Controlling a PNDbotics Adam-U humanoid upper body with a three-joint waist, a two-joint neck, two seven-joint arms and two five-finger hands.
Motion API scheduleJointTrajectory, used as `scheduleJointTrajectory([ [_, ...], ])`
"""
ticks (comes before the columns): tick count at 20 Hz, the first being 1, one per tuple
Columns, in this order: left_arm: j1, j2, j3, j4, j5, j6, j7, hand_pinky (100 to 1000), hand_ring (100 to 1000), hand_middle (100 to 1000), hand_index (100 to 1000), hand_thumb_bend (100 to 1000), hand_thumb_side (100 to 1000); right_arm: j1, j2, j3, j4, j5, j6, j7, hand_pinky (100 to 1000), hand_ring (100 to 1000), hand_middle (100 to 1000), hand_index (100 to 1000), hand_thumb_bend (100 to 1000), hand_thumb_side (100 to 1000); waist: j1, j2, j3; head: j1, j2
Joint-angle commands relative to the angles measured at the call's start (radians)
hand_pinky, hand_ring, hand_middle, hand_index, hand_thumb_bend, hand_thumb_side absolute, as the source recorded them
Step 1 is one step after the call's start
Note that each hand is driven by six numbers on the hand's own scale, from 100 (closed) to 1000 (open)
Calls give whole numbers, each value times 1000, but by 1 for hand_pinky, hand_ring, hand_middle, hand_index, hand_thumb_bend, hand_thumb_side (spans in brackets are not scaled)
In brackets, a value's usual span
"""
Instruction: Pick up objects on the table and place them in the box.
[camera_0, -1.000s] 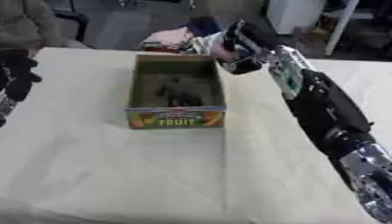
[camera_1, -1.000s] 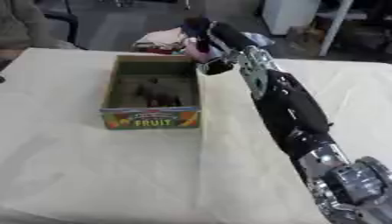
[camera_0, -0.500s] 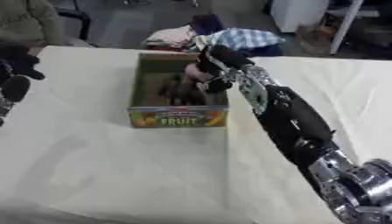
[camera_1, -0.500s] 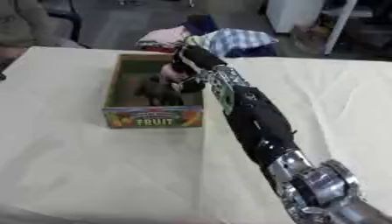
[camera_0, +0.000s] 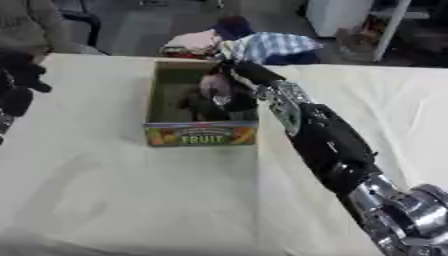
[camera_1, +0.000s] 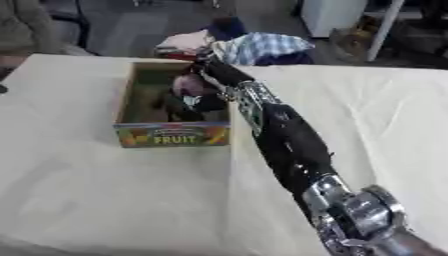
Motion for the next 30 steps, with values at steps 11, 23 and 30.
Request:
scheduleJointTrajectory([
  [11,25,17,39,27,-7,-2,40,896,622,666,809,523,656,173,-264,26,-386,-650,82,-53,650,655,725,856,100,710,-1,-1,-45,38,-11],
  [23,50,1,49,54,-9,-7,54,903,614,661,807,486,684,507,-292,-60,-815,-986,263,-140,617,610,662,818,100,694,1,22,-87,40,10],
  [30,65,-14,53,60,-17,-8,55,906,611,658,807,464,708,626,-233,-118,-918,-1023,305,-187,614,605,655,808,100,715,6,42,-102,25,11],
])
